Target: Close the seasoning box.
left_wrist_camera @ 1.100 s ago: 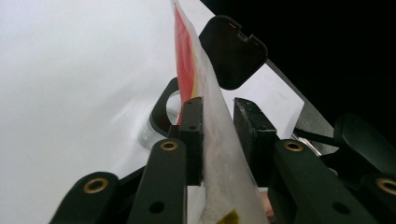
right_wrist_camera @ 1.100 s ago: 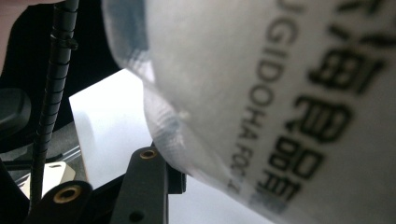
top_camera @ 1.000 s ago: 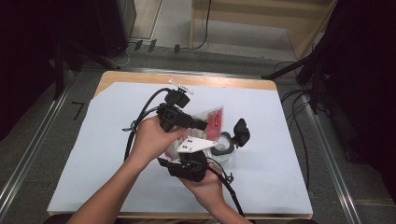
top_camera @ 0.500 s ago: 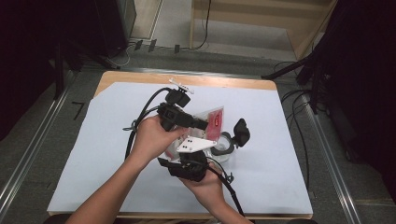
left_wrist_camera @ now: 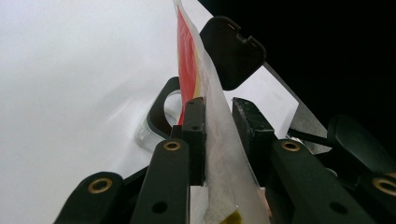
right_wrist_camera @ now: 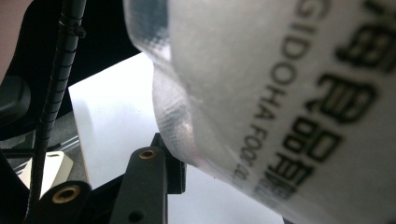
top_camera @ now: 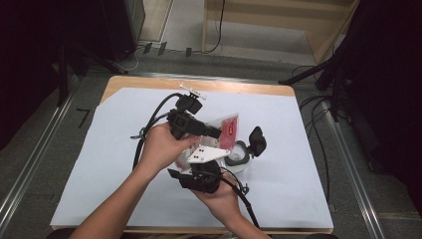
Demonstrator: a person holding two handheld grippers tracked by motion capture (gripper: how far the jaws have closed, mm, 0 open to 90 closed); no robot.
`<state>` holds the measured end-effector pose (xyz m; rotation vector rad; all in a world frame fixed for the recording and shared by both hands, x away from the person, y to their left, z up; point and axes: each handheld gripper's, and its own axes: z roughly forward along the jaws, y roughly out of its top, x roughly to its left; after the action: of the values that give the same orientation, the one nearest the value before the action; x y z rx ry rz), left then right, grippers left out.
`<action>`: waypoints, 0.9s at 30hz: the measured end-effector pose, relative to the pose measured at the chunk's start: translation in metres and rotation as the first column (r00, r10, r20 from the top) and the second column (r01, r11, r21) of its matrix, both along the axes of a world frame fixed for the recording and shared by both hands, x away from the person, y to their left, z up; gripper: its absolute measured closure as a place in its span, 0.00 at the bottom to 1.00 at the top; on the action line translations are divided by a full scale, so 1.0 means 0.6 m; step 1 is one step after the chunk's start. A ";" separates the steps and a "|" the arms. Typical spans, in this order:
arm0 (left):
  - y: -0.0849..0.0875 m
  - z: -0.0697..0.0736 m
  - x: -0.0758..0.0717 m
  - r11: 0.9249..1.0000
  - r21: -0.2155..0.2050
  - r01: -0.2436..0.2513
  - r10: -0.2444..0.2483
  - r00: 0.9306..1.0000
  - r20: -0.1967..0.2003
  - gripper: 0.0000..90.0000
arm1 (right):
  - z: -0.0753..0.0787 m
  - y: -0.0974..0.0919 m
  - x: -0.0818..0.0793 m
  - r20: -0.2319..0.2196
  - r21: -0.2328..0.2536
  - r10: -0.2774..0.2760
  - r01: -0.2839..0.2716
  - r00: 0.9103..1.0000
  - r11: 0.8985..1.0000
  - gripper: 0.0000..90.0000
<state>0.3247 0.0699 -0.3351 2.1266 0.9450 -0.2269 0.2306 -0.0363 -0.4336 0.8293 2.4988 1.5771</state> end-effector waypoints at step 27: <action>0.001 -0.003 0.004 1.000 -0.020 -0.006 0.006 1.000 -0.017 0.84 | 0.003 0.000 0.003 -0.009 -0.027 0.014 -0.014 1.000 1.000 0.71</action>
<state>0.3274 0.0704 -0.3367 2.1066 0.9550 -0.2506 0.2323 -0.0361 -0.4318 0.8189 2.5317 1.5434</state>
